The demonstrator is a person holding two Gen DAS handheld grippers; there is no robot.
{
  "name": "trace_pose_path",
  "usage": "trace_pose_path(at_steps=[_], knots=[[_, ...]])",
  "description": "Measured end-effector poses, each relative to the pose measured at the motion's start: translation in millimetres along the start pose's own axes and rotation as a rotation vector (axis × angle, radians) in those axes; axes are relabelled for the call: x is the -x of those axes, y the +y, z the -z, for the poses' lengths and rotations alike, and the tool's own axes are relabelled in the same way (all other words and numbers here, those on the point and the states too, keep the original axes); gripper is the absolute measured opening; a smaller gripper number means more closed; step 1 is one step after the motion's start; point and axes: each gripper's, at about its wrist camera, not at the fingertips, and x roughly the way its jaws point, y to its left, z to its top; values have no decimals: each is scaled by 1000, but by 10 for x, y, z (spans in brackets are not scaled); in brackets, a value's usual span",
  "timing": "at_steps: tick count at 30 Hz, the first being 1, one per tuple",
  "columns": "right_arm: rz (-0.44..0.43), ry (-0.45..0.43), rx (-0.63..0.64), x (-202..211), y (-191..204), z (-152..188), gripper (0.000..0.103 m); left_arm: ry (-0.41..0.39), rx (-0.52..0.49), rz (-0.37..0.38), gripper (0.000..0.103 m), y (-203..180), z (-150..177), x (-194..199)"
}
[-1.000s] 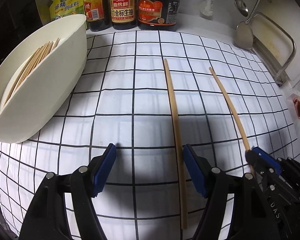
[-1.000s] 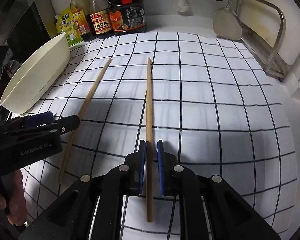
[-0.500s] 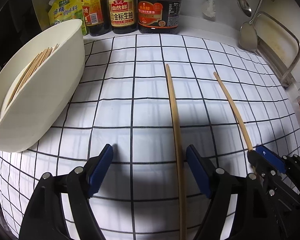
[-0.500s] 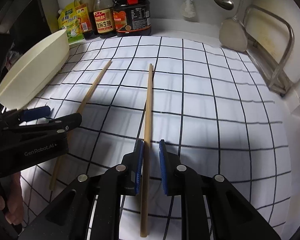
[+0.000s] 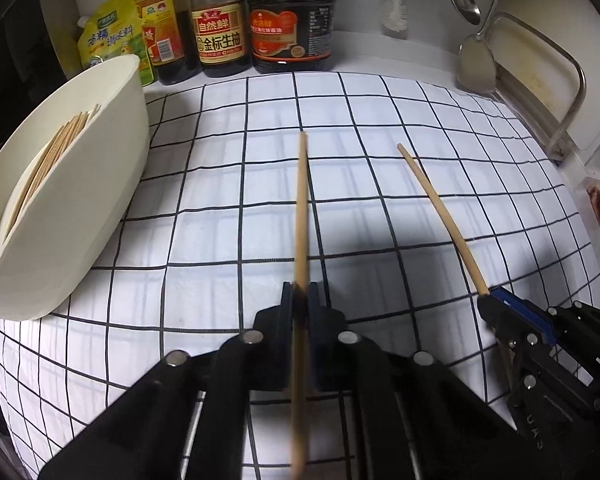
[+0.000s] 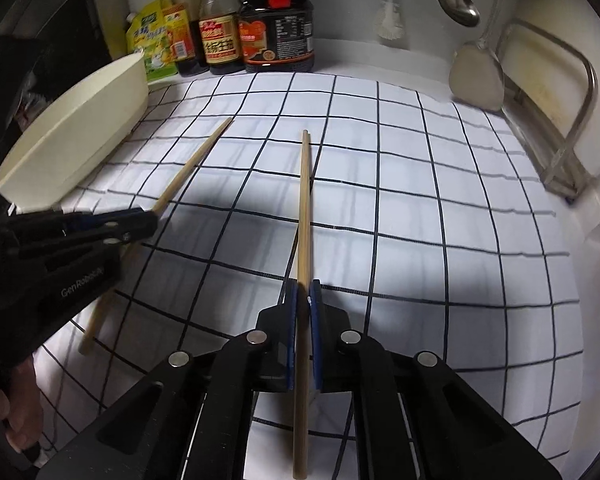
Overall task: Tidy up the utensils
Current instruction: 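Carry both held chopsticks over the white bowl and lower them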
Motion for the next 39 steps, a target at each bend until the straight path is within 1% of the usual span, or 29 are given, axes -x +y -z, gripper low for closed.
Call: trace_pose_path(at_steps=[6,13,16,18,21,24,28,32,34,39], knots=[[-48,6,-106,88,-81,4,6,27,12,51,7,43,1,85],[-68,-25,-147,304,25,-137,6,-19,-16,66,7,162,-83,445],[-81,-50,-151,413,144,-264,6,-44,-19,68,7,312,-145,613],[-107,-66,-159,480,234,-376,6,-73,-6,68,7,474,-203,745],[-135,-103,-150,570,435,-586,6,-115,13,60,7,711,-286,912],[-162,-142,-121,624,688,-826,6,-136,31,37,7,973,-368,1024],[-208,-163,-86,601,1058,-1127,6,-158,70,3,7,1384,-471,1117],[-263,-157,-56,484,1453,-1413,6,-152,106,-51,7,1828,-535,1114],[-294,-144,-44,408,1661,-1543,6,-145,130,-64,7,2046,-549,1085],[-317,-117,28,211,2170,-1729,6,-133,168,-81,7,2432,-587,1008]])
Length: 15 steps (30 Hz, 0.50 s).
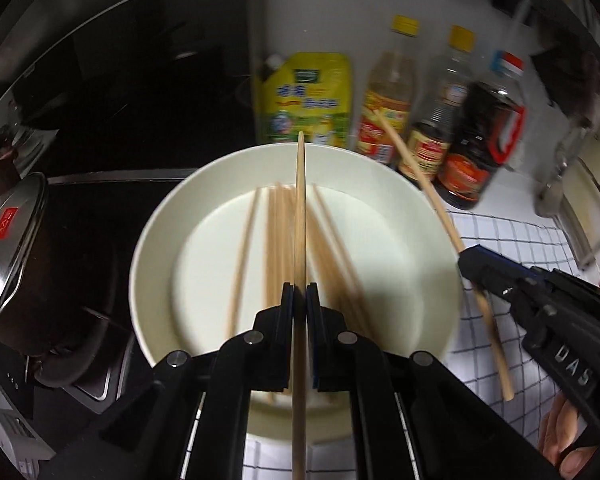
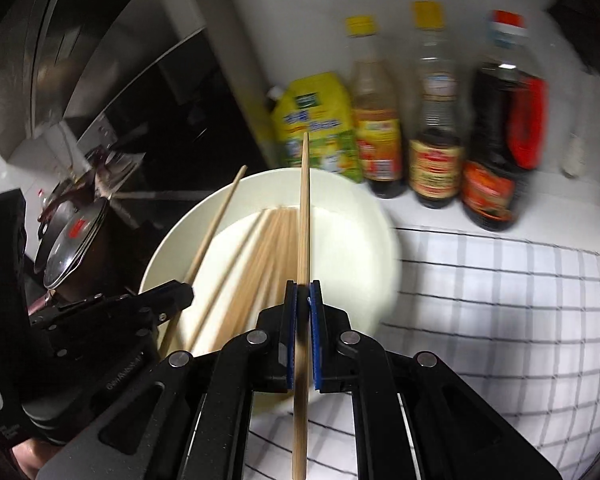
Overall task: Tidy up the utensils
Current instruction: 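Carry both held chopsticks over the white bowl and lower them, then open both grippers to release the chopsticks into the bowl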
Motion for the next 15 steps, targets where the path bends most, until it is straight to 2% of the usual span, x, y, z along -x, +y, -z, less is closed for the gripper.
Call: trace_pose_path(at_steps=[7,15], knots=[[-3,97,8,-498,176,-113,6,42,42,-19,7,306,-119,-305],[22,156,10,-776,160,-108,6,94,63,-31,7,335,-145,-498]])
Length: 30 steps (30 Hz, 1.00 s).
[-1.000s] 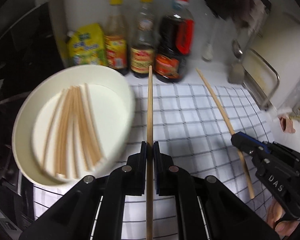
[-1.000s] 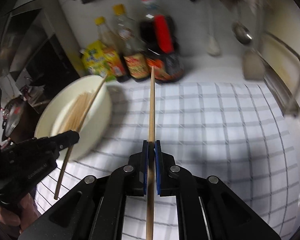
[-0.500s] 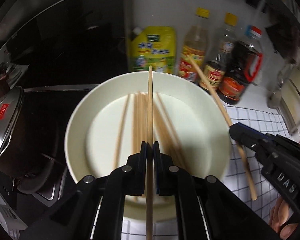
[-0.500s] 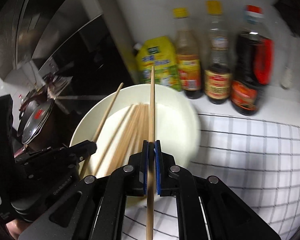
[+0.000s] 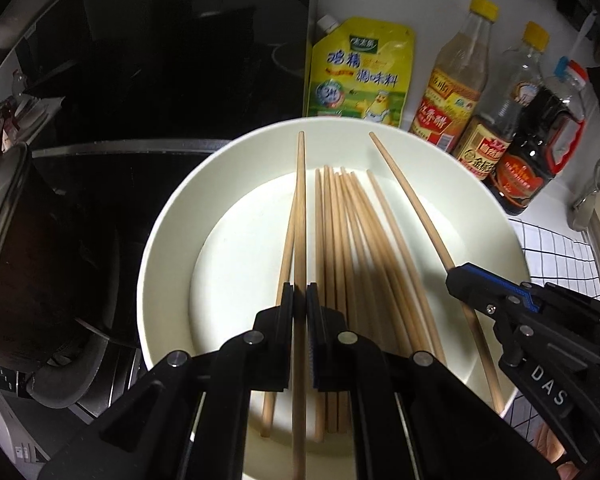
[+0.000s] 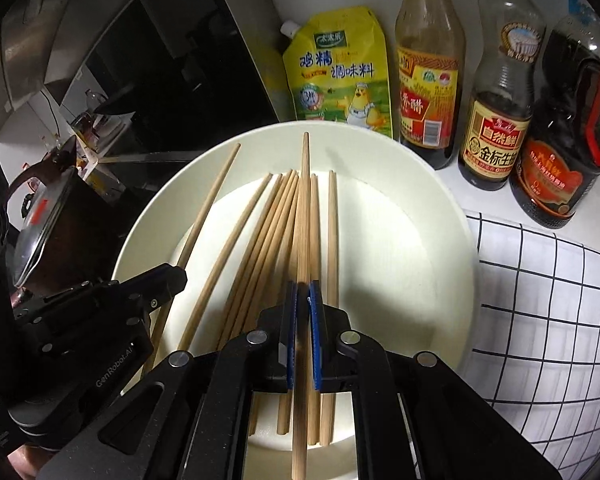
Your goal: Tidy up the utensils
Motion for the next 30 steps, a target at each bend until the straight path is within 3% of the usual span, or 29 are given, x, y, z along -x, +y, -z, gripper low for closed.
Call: trace_pose_path(at_steps=[6,8,11,12,15,19,23,30], knots=[[6,16,-1,-38,-2,-2,7,10,16,-12,9,26,-4,-22],[-4,11,-13,-11,-24,2,7,11,26,-14,20,44,-12,-17],[0,-4,-18,52,-47,-3,7,-9,38,-24,56,79,-10,33],[3,-10,-20,82,-56,1,7,-21,42,-26,61,92,-11,61],[16,-24,-24,163,-73,22,12,-27,42,-38,61,112,-22,98],[15,-33,-31,247,-89,65,13,-36,56,-53,75,154,-2,143],[23,-44,-37,318,-100,112,22,-41,49,-55,77,157,46,196],[28,-57,-33,445,-75,178,25,-62,35,-62,77,127,71,310]])
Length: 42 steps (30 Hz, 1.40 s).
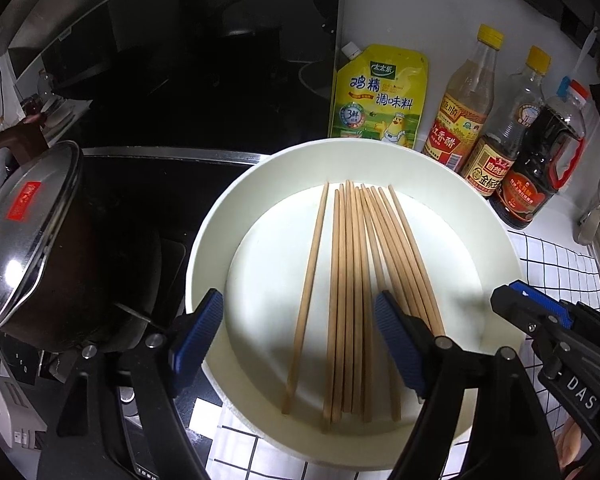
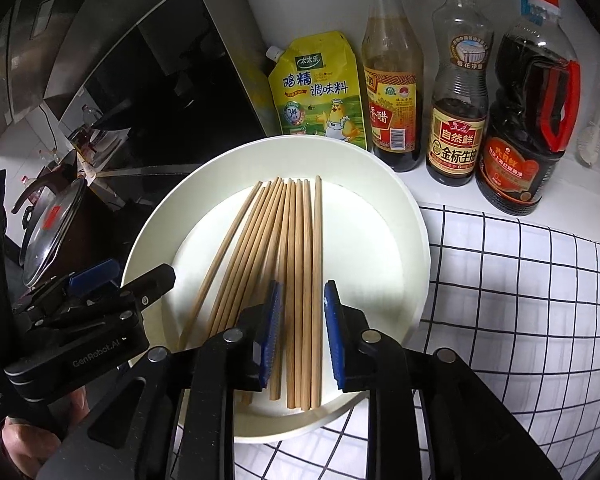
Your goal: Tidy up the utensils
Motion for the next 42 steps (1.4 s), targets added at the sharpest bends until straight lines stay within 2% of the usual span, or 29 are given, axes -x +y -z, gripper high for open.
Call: trace_pose_path(at_steps=[3,7,10,24,42], knots=[[8,-15,5,64,8,23,31,-13,-3,-2,78,-4,7,68],[16,-30,10,135,17,42,32,-25,-1,-1,82,1,13,145],[19,-36,11,182,21,61,37,-31,2,-4,82,9,18,182],[14,-57,13,314,41,113,42,-50,3,-19,85,6,46,355],[26,-51,37,474,96,203,42,-49,17,-22,89,31,119,541]])
